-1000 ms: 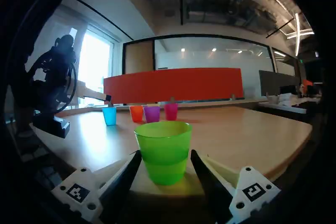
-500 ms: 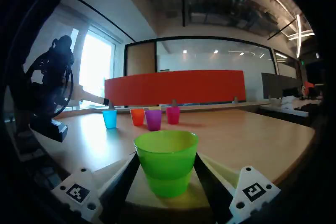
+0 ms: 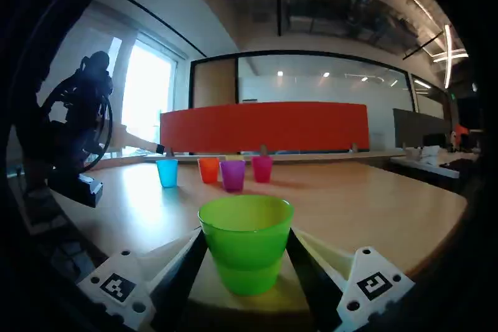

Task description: Pour water

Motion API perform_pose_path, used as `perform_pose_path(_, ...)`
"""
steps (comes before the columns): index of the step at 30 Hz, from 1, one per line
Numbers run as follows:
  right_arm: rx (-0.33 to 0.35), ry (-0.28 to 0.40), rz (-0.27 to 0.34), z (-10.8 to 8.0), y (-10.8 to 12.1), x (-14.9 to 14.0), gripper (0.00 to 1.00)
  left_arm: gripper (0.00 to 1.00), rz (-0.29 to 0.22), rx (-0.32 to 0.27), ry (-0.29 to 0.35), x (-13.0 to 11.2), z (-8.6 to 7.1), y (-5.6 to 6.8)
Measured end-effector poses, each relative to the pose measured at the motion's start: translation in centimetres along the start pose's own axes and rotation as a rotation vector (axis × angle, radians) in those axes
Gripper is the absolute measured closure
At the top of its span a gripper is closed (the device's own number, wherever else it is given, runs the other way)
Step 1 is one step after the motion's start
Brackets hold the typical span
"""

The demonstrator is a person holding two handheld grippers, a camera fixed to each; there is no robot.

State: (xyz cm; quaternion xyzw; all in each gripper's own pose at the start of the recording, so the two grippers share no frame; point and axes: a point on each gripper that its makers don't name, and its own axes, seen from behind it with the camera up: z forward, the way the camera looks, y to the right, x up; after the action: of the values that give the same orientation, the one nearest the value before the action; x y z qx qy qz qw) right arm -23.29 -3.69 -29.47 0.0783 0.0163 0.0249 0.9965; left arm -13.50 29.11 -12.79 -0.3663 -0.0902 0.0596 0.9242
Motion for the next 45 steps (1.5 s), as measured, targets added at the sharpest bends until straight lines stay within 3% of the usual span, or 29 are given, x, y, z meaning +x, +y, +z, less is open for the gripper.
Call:
perform_pose_path(10, 0.038, -0.026, -0.016, 1.6, -0.6, 2.8, 0.14, 0.08, -0.028, 0.034, 0.007, 0.4, -1.1, -1.7)
perform_pose_path(17, 0.105, -0.056, -0.038, 3.9, -2.1, 5.8, 0.13, 0.08, -0.052, 0.081, 0.016, 0.8, -2.4, -3.9)
perform_pose_path(20, 0.13, -0.099, -0.041, 4.9, -2.5, 5.8, 0.13, 0.08, -0.054, 0.102, 0.02, 1.1, -2.9, -4.8)
perform_pose_path(29, 0.198, -0.135, -0.039, 6.1, -4.2, 8.1, 0.14, 0.08, -0.075, 0.16, 0.014, 0.9, -4.3, -7.2)
perform_pose_path(38, 0.249, -0.148, -0.07, 9.6, -5.0, 10.5, 0.13, 0.08, -0.112, 0.207, 0.017, 0.9, -5.5, -9.0)
perform_pose_path(45, 0.311, -0.17, -0.091, 12.5, -5.5, 10.3, 0.14, 0.08, -0.125, 0.242, 0.014, 0.2, -6.5, -10.2)
